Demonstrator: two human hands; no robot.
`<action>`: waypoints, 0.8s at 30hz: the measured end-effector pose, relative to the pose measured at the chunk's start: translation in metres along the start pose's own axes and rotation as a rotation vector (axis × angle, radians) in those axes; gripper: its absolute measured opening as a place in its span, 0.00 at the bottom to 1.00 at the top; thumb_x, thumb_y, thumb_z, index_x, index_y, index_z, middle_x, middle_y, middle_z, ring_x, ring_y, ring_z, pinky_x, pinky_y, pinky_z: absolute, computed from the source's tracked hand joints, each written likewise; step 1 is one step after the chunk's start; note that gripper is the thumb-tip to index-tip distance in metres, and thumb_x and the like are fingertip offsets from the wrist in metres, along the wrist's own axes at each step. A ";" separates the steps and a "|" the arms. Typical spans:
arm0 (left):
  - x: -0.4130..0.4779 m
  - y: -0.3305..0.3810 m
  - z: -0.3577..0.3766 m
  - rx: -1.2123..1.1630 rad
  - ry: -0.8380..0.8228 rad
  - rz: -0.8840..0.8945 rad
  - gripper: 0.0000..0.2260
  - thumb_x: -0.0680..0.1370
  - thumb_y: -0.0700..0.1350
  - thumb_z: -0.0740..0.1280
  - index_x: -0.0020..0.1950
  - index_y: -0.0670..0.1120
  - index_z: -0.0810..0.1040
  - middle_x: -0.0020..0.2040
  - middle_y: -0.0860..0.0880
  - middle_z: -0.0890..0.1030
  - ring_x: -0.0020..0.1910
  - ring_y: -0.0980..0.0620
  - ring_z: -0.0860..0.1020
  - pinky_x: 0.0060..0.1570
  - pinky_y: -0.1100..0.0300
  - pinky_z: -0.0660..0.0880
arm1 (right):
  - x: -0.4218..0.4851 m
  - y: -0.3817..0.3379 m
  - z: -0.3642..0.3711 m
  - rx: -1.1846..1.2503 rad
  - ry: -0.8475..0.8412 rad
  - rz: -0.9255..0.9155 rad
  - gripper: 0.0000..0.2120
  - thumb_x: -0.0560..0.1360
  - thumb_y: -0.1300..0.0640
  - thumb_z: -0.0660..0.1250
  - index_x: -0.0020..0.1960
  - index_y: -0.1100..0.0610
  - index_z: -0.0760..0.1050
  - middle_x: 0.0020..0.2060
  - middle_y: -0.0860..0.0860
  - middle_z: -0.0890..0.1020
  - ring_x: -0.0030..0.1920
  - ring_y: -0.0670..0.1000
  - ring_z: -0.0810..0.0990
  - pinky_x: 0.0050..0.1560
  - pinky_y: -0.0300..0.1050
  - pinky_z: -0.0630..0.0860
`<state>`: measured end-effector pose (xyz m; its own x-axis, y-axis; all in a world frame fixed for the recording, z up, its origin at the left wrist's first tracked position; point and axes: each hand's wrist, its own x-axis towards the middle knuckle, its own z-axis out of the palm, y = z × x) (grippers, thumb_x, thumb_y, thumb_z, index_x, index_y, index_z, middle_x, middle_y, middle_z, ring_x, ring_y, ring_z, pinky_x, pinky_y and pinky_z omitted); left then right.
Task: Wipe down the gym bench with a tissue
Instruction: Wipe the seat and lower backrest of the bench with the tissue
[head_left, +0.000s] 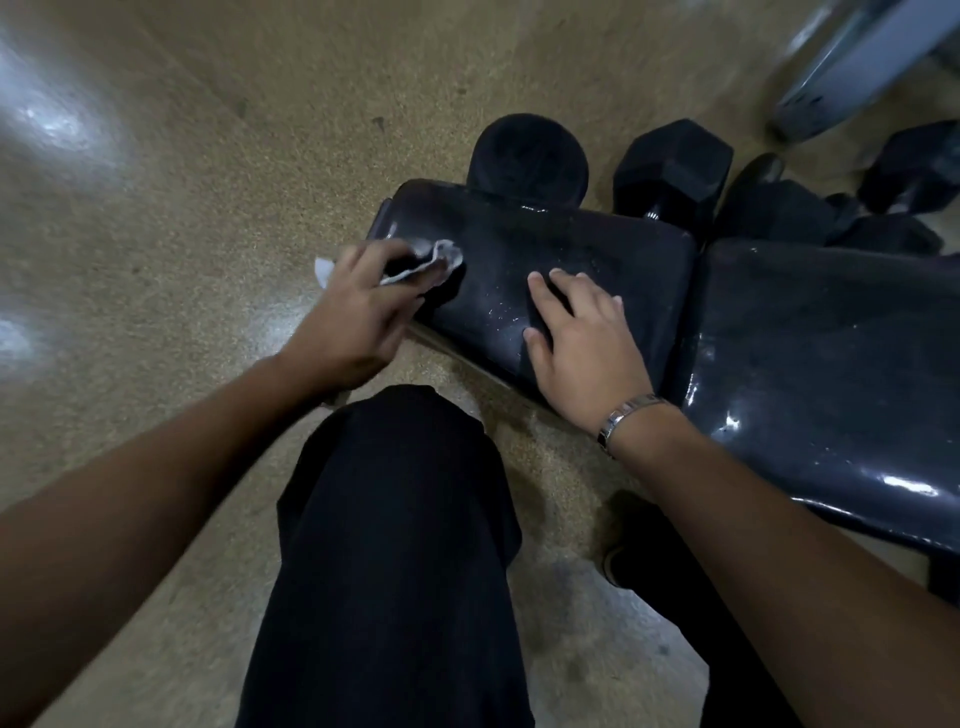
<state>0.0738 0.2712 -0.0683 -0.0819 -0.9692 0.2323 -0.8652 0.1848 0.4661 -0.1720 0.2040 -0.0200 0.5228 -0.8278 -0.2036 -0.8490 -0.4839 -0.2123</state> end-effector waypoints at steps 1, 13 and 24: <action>0.001 -0.009 -0.005 0.017 -0.017 0.008 0.18 0.82 0.42 0.64 0.72 0.48 0.76 0.64 0.39 0.74 0.59 0.40 0.70 0.60 0.48 0.68 | 0.000 0.000 0.000 -0.003 0.003 0.002 0.26 0.82 0.51 0.58 0.78 0.54 0.60 0.75 0.54 0.65 0.76 0.58 0.60 0.75 0.63 0.57; 0.002 0.002 0.002 -0.010 0.072 -0.021 0.17 0.81 0.37 0.64 0.68 0.50 0.80 0.61 0.41 0.74 0.57 0.41 0.68 0.59 0.54 0.67 | 0.000 0.000 0.005 -0.017 0.009 0.012 0.26 0.83 0.50 0.57 0.79 0.54 0.59 0.76 0.54 0.64 0.77 0.58 0.59 0.76 0.62 0.55; 0.014 0.003 -0.001 -0.032 -0.125 0.236 0.21 0.76 0.32 0.67 0.66 0.48 0.81 0.58 0.42 0.79 0.54 0.41 0.74 0.57 0.57 0.68 | 0.001 0.002 0.003 -0.011 -0.019 -0.001 0.26 0.83 0.49 0.56 0.79 0.52 0.57 0.77 0.52 0.63 0.78 0.57 0.57 0.77 0.60 0.54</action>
<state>0.0704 0.2585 -0.0633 -0.3418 -0.9107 0.2321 -0.7987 0.4116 0.4389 -0.1735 0.2031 -0.0232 0.5248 -0.8219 -0.2216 -0.8493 -0.4878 -0.2019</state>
